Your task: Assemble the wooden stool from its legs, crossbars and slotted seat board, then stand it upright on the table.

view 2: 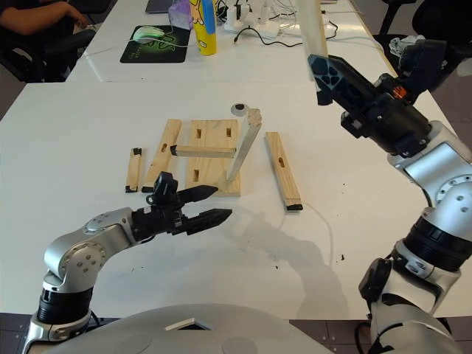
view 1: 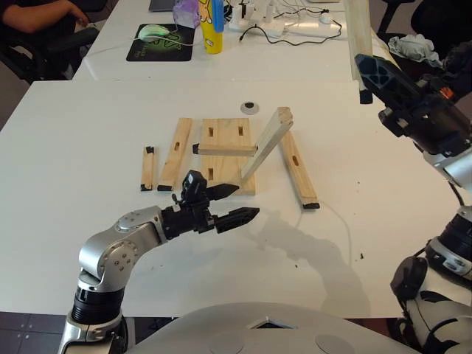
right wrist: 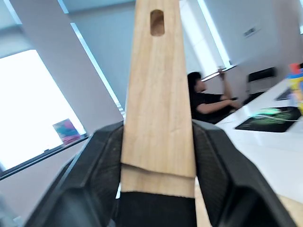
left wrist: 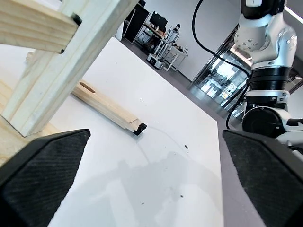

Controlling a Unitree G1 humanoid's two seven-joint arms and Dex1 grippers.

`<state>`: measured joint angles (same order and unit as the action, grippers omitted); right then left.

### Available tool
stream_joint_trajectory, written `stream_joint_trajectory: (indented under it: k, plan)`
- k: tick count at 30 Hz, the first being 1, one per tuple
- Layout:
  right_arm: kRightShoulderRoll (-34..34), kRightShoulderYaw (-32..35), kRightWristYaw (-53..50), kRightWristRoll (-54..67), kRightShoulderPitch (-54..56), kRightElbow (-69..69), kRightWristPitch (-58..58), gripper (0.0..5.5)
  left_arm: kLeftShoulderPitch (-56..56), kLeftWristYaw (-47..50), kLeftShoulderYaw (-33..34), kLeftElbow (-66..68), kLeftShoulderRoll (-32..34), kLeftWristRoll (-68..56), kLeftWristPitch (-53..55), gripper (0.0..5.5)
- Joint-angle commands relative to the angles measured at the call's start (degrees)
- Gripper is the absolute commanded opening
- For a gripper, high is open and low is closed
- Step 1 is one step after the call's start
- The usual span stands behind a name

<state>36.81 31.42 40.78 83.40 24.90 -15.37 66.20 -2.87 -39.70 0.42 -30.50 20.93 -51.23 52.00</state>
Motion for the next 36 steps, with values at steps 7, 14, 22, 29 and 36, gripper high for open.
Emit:
stream_joint_trajectory:
  k: [7,14,22,29,36]
  plan:
    - [9.5,-7.8,20.0,-2.4,-17.2,-9.8,2.9,2.08,4.5,6.7,11.8,-5.0,6.7,-27.4,4.2,5.4]
    - [9.1,-11.5,24.5,-7.5,-22.6,-10.6,-2.4,2.08,6.2,7.4,11.1,-4.7,11.3,-32.9,3.7,5.4]
    - [9.0,-15.3,26.8,-10.9,-25.1,-9.5,-5.9,2.08,7.9,9.5,10.9,-3.4,11.0,-36.0,0.5,5.4]
    - [7.8,-17.3,26.4,-11.8,-26.1,-9.8,-7.9,2.08,7.8,12.2,9.3,-2.5,10.6,-38.9,-1.5,5.02]
    - [7.0,-17.1,26.0,-11.8,-26.8,-8.7,-9.3,2.08,8.4,12.5,9.2,-0.4,11.5,-40.5,-2.0,4.02]
